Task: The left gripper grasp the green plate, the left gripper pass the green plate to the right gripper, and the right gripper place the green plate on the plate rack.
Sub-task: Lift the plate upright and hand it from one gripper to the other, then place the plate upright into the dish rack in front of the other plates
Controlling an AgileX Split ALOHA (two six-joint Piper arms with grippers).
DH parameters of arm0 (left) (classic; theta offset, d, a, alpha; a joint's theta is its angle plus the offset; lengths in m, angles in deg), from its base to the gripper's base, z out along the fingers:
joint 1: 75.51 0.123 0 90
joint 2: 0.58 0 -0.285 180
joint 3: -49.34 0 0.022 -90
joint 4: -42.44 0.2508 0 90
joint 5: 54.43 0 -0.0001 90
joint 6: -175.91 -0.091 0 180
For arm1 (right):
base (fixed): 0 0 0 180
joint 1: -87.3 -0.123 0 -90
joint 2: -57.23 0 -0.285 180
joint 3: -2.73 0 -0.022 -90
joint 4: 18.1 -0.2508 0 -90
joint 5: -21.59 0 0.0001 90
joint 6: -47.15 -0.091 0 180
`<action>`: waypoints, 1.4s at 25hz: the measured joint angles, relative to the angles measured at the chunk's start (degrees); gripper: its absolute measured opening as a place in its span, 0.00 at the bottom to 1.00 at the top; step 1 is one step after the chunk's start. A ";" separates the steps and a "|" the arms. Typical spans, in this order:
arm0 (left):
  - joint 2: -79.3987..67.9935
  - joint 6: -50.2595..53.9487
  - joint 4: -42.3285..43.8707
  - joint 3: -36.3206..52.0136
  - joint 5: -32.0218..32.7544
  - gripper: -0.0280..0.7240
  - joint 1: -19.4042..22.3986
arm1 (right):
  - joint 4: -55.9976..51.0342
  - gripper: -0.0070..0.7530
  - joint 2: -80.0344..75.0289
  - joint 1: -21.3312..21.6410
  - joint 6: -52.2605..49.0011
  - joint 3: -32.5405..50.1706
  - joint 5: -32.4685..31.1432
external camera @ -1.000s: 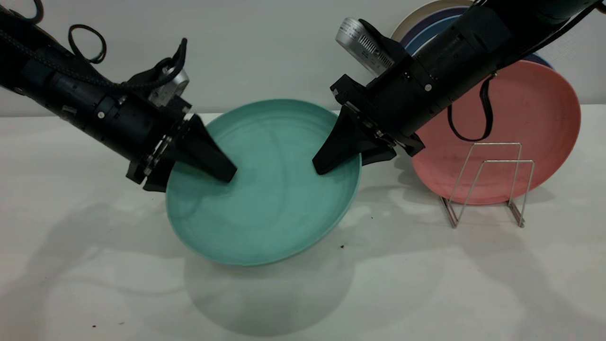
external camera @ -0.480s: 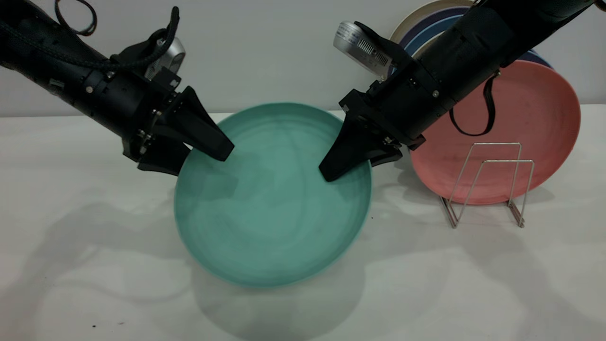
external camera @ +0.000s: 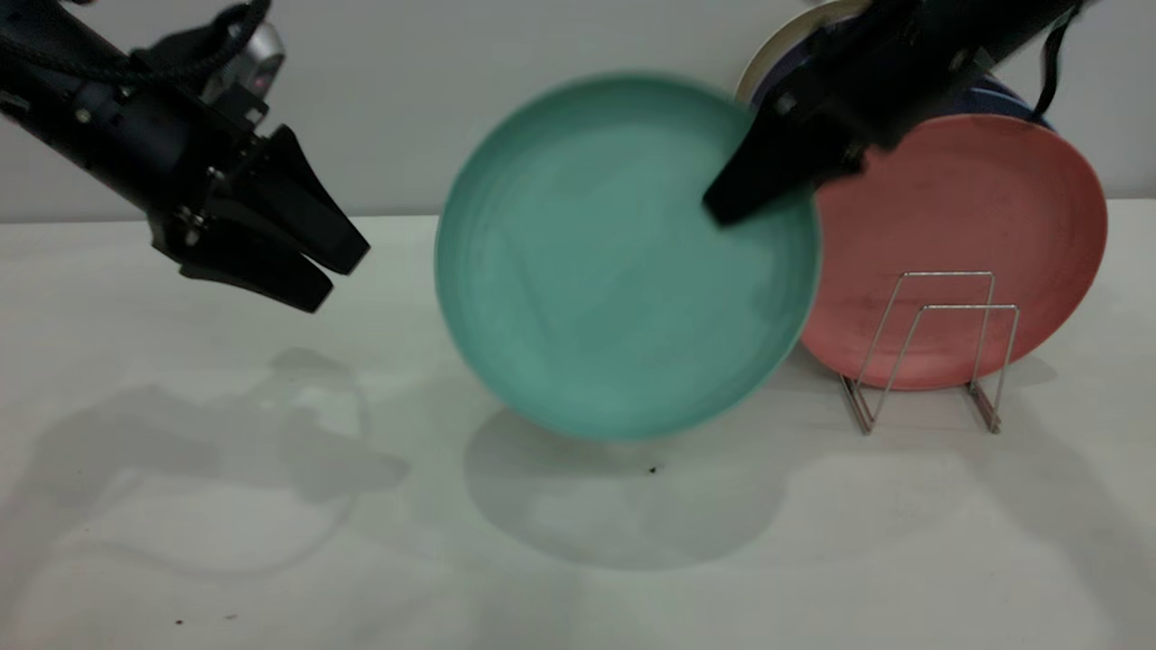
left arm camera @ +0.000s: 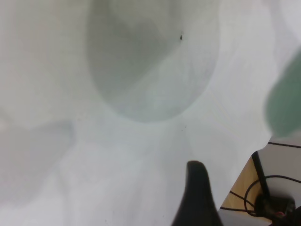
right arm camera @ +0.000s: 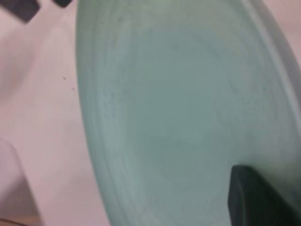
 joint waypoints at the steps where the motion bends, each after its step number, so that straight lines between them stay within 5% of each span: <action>1: 0.30 0.00 0.00 0.00 0.08 0.82 0.20 | 1.52 0.13 2.11 0.05 3.83 0.00 -0.90; 7: 0.49 0.05 0.06 0.00 0.64 0.82 0.65 | 18.10 0.13 15.47 -0.11 21.71 0.00 -3.69; 13: 0.55 0.12 0.06 0.00 0.78 0.82 0.65 | 31.64 0.13 18.77 -0.01 17.53 2.26 12.72; 35: 0.55 1.40 0.00 0.00 1.02 0.82 0.65 | 35.18 0.13 19.04 7.57 11.44 5.19 14.57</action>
